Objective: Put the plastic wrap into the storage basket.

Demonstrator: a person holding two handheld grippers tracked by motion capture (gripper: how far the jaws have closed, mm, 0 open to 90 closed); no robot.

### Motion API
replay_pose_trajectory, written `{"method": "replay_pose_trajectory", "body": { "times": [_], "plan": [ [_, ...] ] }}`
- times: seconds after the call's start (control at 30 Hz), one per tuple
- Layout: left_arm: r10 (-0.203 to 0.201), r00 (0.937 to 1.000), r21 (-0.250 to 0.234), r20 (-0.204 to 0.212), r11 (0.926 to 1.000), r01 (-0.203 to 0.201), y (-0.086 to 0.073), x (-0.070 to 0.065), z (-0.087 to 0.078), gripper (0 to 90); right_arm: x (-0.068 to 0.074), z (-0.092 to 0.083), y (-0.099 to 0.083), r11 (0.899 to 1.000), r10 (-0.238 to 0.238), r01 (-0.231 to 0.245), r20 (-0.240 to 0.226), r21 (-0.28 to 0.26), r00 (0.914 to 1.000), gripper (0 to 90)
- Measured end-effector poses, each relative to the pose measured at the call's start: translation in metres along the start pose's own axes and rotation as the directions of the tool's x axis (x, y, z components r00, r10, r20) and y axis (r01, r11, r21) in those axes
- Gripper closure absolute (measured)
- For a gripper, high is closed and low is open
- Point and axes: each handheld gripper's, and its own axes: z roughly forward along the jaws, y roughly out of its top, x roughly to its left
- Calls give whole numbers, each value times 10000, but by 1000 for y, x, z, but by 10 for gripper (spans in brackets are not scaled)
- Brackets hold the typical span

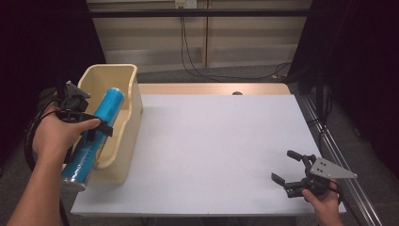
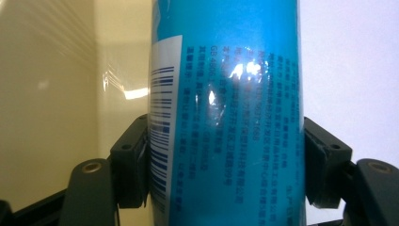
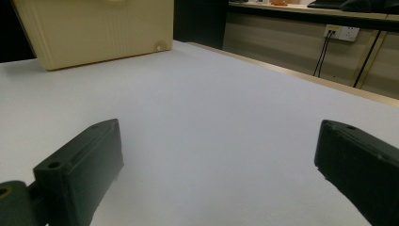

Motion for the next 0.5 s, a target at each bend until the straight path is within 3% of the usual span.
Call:
{"method": "replay_pose_trajectory", "body": {
  "times": [0.5],
  "plan": [
    [-52, 10000, 248, -43, 9997, 53, 0, 3, 5, 315, 0, 0, 0, 10000, -11, 11, -15, -15, 10000, 11]
  ]
}}
